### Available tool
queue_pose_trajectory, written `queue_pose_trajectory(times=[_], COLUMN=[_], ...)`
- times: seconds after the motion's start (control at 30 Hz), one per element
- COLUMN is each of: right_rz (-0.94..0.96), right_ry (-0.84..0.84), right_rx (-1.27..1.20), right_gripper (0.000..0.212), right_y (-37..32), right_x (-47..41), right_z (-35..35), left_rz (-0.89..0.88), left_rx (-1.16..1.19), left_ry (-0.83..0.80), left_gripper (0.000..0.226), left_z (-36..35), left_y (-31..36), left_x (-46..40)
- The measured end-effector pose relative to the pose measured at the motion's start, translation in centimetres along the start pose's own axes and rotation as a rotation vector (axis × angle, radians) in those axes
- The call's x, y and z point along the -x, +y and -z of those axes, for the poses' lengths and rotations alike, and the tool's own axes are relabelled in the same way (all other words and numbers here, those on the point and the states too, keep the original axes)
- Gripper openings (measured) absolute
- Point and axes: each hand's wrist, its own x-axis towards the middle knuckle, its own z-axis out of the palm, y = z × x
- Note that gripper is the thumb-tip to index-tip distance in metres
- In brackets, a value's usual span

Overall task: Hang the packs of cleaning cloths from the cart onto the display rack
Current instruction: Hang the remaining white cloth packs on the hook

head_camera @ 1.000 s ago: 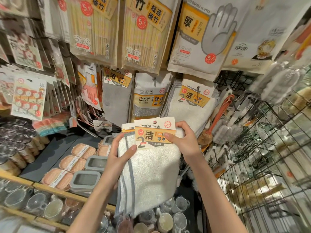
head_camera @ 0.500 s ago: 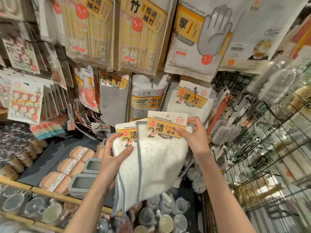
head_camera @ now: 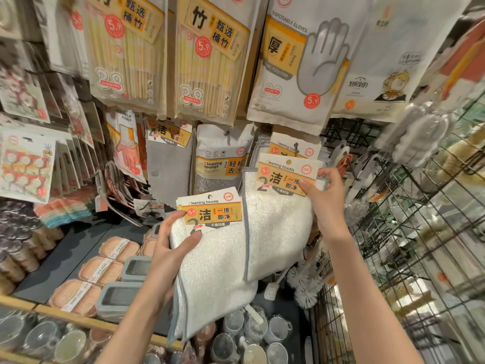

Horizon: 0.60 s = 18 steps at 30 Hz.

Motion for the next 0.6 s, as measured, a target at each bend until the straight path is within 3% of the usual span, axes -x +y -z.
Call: queue_pose_trajectory(times=[0.47, 0.6], right_rz=[-0.093, -0.098], right_ry=[0.168, 0.233], right_rx=[0.009, 0.121], right_gripper=[0.034, 0.033], right_y=[1.2, 1.6], right_x=[-4.4, -5.6], right_z=[-0.6, -1.5], left_rz=[-0.002, -0.016], left_rx=[-0.005, -0.004], left_ry=[0.001, 0.010], left_gripper=[0.043, 0.043], left_z=[-0.8, -0.8], left_y=[0.4, 0.4], left_x=[-0.2, -0.2])
